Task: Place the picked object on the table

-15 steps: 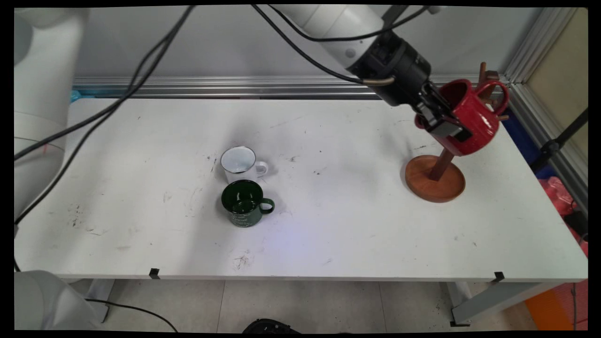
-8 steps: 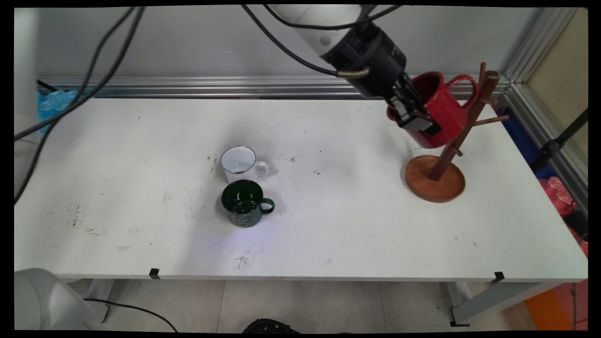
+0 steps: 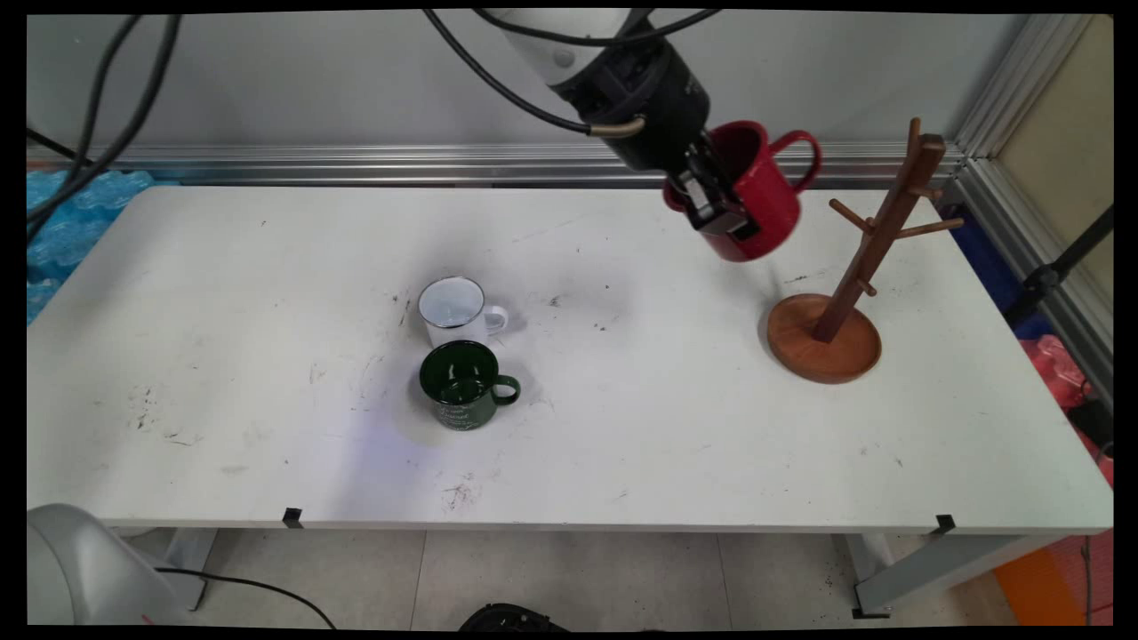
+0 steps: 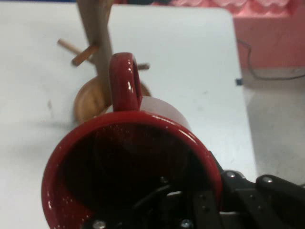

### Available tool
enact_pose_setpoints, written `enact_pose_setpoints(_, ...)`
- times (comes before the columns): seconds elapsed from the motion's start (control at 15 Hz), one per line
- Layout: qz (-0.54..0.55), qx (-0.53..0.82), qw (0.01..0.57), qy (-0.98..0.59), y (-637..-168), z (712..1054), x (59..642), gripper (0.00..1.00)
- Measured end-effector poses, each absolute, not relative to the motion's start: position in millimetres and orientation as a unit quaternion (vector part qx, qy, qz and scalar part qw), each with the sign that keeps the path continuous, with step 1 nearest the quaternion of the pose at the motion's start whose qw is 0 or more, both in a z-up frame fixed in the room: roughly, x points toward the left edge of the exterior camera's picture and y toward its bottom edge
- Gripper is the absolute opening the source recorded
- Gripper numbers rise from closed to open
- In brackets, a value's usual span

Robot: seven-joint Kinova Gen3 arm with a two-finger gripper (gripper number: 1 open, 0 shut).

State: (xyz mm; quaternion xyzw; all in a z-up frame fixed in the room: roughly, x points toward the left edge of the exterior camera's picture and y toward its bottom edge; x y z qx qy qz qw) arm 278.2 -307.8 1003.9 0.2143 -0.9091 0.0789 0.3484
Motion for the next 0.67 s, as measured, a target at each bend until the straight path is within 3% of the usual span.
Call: enact_pose_setpoints(0.67,0.122,0.253,0.256,-0.925,-308.2,1011.0,300.2,0.00)
